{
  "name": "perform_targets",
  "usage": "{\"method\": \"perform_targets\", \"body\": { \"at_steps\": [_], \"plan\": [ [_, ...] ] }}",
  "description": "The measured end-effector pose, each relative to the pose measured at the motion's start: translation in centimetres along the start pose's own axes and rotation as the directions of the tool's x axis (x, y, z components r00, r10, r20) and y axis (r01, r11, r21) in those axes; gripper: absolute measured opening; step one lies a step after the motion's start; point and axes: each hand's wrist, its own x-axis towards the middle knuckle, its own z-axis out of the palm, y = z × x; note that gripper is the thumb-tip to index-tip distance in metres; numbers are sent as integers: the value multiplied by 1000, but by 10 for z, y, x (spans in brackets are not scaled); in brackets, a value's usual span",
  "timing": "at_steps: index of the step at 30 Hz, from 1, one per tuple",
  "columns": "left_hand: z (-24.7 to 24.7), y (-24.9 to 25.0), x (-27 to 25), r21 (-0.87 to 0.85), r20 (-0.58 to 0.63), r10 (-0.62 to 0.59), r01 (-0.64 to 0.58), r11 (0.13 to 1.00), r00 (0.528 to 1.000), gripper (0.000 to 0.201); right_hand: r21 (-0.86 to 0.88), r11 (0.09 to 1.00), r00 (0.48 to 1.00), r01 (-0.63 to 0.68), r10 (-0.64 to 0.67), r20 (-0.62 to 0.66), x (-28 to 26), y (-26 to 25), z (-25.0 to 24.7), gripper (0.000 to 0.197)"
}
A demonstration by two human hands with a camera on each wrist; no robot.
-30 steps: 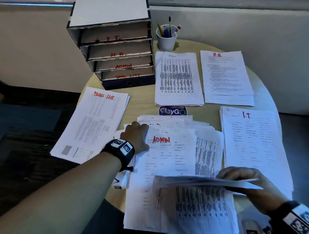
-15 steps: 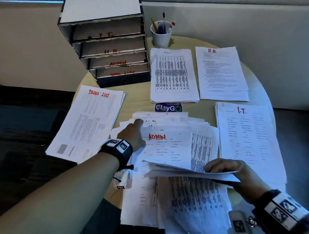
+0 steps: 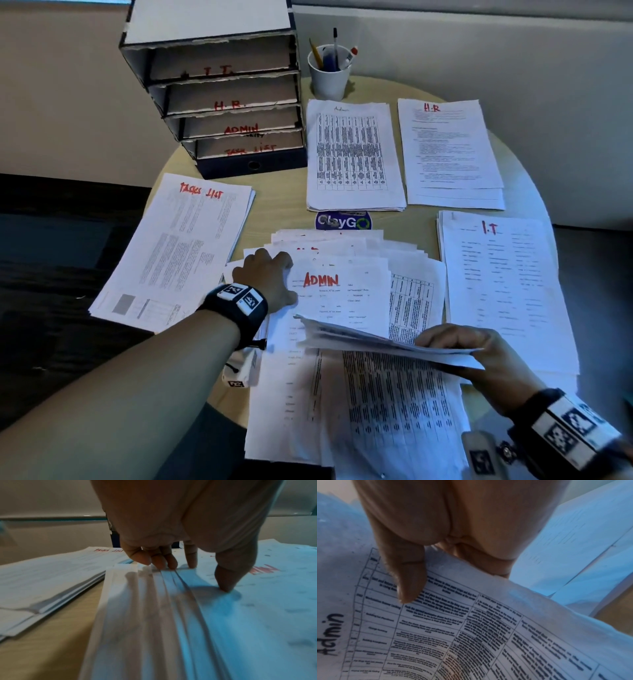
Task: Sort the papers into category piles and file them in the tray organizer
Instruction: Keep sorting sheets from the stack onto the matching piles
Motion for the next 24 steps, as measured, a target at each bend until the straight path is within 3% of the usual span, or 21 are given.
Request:
{"method": "perform_targets", "body": {
  "at_steps": [5,14,16,18,20,24],
  "plan": [
    [-7,2,3,25,9,42,-42,999,999,71,-40,999,1000,10,-10,19,-1,-1,0,62],
    [-10,2,5,-15,37,72,-72,997,997,37,-77,997,1000,22,-21,19,2,-1,5,65],
    [-7,0,3,-28,21,113,-113,993,993,51,-89,996,999,25,-23,24,3,-2,6,67],
    [-5,-2,1,18,37,171,-172,985,985,80,-119,992,999,36,-34,23,3,-2,5,67],
    [-3,-4,0,41,66,198,-201,979,978,96,-119,992,999,38,-35,25,3,-1,4,63],
    [-5,-3,-2,-83,93,134,-126,989,987,84,-122,991,998,51,-46,42,1,2,0,52]
  ]
}}
